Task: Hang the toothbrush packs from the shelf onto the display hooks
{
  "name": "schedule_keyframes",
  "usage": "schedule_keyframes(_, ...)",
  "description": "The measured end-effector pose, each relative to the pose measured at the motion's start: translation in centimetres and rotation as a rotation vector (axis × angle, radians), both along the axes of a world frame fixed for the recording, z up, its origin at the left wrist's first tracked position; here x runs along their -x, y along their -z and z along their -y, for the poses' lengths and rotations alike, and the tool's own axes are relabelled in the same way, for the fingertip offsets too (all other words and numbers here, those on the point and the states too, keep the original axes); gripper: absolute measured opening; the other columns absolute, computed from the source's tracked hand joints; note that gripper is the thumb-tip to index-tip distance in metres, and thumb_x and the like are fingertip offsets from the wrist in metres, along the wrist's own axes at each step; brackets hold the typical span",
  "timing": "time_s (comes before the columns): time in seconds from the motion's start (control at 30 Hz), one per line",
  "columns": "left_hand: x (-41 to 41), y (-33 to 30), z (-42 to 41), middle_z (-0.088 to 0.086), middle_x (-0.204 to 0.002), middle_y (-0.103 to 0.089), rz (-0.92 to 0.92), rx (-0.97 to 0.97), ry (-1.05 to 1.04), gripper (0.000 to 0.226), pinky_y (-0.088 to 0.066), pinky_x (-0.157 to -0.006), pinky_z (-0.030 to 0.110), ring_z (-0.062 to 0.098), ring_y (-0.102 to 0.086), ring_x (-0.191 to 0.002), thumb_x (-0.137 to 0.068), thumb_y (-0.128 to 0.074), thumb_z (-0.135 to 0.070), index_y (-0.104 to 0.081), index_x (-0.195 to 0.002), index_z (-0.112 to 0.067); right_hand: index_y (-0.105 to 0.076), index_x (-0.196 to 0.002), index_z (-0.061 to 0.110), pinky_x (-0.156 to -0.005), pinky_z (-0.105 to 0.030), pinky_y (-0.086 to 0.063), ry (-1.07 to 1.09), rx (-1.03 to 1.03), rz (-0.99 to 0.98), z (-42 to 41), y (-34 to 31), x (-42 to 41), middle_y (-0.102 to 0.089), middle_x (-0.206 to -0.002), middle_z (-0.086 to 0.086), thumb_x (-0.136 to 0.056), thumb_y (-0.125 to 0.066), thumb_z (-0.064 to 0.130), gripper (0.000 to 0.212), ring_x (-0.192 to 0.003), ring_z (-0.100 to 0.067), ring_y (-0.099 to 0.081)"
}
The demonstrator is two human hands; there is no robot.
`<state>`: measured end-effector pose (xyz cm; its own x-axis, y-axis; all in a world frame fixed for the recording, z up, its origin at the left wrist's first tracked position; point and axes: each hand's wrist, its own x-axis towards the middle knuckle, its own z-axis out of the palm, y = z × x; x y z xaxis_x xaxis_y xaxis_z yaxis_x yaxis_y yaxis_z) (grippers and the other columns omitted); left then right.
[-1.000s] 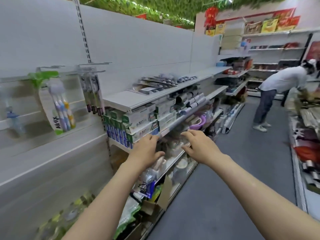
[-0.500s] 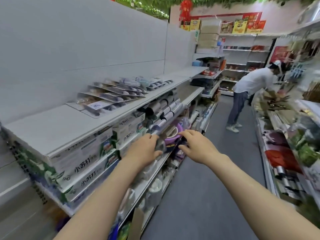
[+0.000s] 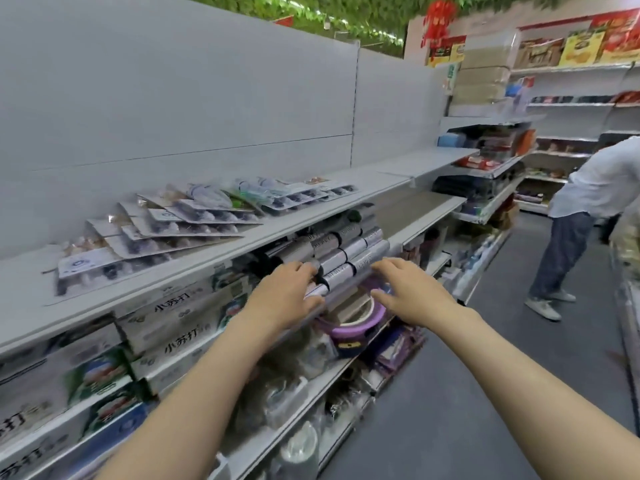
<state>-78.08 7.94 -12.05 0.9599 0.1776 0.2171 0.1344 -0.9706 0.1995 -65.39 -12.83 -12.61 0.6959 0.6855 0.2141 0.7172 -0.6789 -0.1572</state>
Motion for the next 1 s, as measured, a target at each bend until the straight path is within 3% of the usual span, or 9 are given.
schedule_keyframes(0.3, -8.6, -4.2, -1.4, 0.0, -0.141, -0.048, 0.127, -0.127, -0.203, 0.054, -0.042, -0.104, 0.036, 0.019, -0.045, -0.129, -0.095, -0.054, -0.05, -0.045, -0.141, -0.021, -0.041, -0.149, 0.022, -0.109, -0.037, -0.039, -0.237, -0.168, 0.036, -5.0, -3.8, -12.7, -0.043, -0.153, -0.001, -0.1, -0.052, 0.043, 0.054, -0.14, -0.019, -0.039)
schedule_keyframes(0.6, -18.6, -6.8, -7.6, 0.005, -0.137, -0.054, 0.305, -0.227, -0.387, 0.055, -0.033, -0.11, 0.036, 0.025, -0.038, -0.133, -0.094, -0.056, -0.052, -0.053, -0.135, -0.015, -0.046, -0.144, 0.021, -0.103, -0.038, -0.044, -0.388, -0.247, 0.075, -14.0, -7.3, -24.4, -0.049, -0.146, -0.001, -0.1, -0.051, 0.047, 0.051, -0.132, -0.021, -0.048)
schedule_keyframes(0.77, -23.4, -6.5, -9.9, 0.002, -0.146, -0.05, 0.269, -0.25, -0.535, 0.064, -0.024, -0.117, 0.04, 0.026, -0.023, -0.147, -0.094, -0.045, -0.062, -0.048, -0.141, -0.019, -0.045, -0.145, 0.023, -0.107, -0.037, -0.041, -0.405, -0.288, 0.036, -17.6, -7.6, -30.2, -0.05, -0.148, 0.001, -0.1, -0.05, 0.048, 0.052, -0.135, -0.019, -0.045)
schedule_keyframes(1.0, -25.2, -4.4, -11.0, 0.002, -0.148, -0.049, 0.202, -0.282, -0.707, 0.068, -0.015, -0.12, 0.049, 0.029, -0.017, -0.149, -0.091, -0.036, -0.07, -0.055, -0.137, -0.025, -0.048, -0.143, 0.024, -0.105, -0.037, -0.041, -0.484, -0.277, -0.086, -22.4, -5.9, -34.9, -0.052, -0.146, 0.003, -0.099, -0.052, 0.05, 0.052, -0.135, -0.02, -0.046)
